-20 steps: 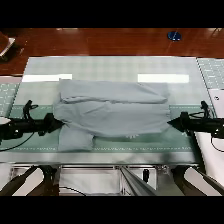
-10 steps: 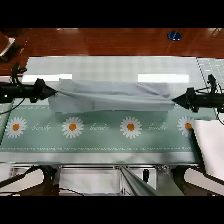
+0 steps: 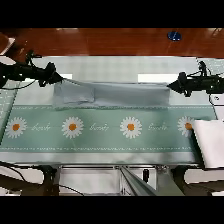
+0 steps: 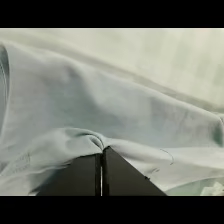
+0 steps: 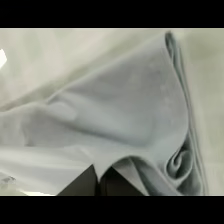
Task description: Fold the shirts.
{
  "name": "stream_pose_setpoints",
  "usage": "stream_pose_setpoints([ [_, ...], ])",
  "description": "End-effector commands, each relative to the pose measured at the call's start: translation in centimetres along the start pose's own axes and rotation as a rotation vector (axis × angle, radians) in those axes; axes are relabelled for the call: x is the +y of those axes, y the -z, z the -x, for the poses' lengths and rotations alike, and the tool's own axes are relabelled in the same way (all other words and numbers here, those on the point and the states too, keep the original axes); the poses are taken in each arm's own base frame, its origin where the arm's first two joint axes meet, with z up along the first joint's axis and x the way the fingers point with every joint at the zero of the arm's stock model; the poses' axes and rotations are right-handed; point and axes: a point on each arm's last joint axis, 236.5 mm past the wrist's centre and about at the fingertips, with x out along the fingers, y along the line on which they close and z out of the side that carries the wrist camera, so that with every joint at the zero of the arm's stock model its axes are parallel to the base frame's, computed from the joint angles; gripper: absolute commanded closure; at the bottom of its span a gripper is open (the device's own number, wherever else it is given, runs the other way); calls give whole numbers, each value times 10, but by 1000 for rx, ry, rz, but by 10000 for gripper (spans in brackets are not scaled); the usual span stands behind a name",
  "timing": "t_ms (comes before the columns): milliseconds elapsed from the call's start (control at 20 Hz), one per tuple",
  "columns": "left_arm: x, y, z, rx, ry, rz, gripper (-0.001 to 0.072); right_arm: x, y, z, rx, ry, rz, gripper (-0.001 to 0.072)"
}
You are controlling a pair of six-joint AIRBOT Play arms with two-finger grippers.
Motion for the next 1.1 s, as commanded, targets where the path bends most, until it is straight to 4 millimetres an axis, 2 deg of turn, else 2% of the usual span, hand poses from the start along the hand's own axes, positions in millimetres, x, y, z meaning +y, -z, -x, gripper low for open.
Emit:
stream_pose_setpoints([
  [0,15,-5,-25,33,-22,-7,630,-8,-22,-14,-30,9,-18,604],
  [50,16,-1,-31,54,-24,-7,378,-11,-26,-16,-42,12,-24,352],
  [100,16,4,-33,73,-22,-26,205,-12,-27,-16,-48,15,-14,297],
  [200,19,4,-20,99,-39,-78,199,-19,-35,-2,-58,38,16,298],
  [300,44,-8,17,67,-151,-100,200,-33,-39,27,-48,67,3,298],
  [400,68,-23,65,-30,-276,-115,200,-63,-36,54,-42,154,-3,298],
  [450,69,-28,85,-96,-290,-116,200,-80,-32,61,-38,211,-21,297],
  [550,61,-20,112,-238,-295,-119,199,-99,-20,52,-22,247,-50,298],
  [600,55,-10,117,-307,-285,-121,200,-99,-16,41,-24,227,-67,298],
  [700,45,17,116,-404,-250,-115,200,-81,-11,12,-3,141,-32,298],
  [850,35,65,96,-364,-214,-126,200,-61,0,-25,52,58,-47,297],
  [950,25,80,82,-310,-200,-156,200,-54,11,-43,92,38,-42,298],
  [1050,12,84,72,-301,-182,-183,200,-49,21,-55,127,38,-35,298],
])
